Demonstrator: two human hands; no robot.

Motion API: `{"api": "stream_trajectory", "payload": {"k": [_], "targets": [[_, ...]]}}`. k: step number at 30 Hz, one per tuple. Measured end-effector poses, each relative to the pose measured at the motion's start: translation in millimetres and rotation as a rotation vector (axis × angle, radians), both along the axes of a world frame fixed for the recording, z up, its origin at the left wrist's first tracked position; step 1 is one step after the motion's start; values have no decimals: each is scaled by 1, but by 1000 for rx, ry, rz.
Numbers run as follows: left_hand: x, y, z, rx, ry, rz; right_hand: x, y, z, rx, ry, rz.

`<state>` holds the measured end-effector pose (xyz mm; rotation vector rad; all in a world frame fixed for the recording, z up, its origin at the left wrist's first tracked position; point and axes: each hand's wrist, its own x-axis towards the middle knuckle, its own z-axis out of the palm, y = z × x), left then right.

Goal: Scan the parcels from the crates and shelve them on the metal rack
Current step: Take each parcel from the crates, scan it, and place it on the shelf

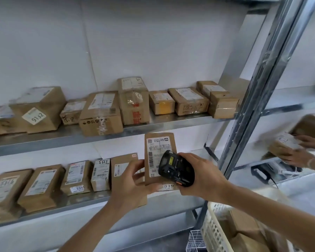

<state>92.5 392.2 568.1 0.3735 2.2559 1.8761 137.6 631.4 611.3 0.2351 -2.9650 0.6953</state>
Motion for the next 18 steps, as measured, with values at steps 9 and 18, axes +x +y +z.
{"api": "stream_trajectory", "payload": {"k": [9, 18], "targets": [[-59, 37, -88, -206, -4, 83, -78, 37, -105, -55, -106, 41], [-118, 42, -166, -440, 3, 51, -144, 43, -198, -100, -167, 73]]}}
